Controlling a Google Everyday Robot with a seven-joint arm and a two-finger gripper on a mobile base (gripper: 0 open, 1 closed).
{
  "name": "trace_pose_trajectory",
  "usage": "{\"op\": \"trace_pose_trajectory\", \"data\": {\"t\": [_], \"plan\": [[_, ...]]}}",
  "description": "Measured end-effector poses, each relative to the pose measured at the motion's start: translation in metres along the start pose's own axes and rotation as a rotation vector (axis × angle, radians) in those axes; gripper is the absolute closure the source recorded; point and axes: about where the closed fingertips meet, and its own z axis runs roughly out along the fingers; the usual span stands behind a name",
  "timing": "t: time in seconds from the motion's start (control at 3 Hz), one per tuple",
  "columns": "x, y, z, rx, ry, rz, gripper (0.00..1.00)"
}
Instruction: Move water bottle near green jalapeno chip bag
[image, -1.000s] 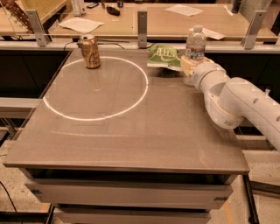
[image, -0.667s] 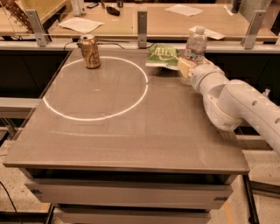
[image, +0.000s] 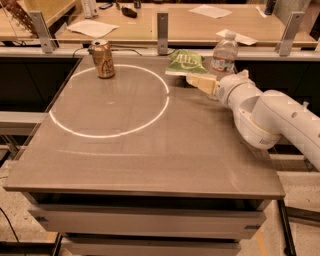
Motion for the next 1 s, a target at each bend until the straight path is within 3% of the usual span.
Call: {"op": "trace_pose_trajectory", "data": {"t": [0.33, 0.67, 1.0], "plan": [[0.002, 0.005, -0.007, -0.049, 0.033, 0.006, 0.0], [0.001, 0.016, -0.015, -0.127, 0.066, 0.085, 0.0], [0.006, -0.004, -0.023, -0.146, 0.073, 0.099, 0.0]]}}
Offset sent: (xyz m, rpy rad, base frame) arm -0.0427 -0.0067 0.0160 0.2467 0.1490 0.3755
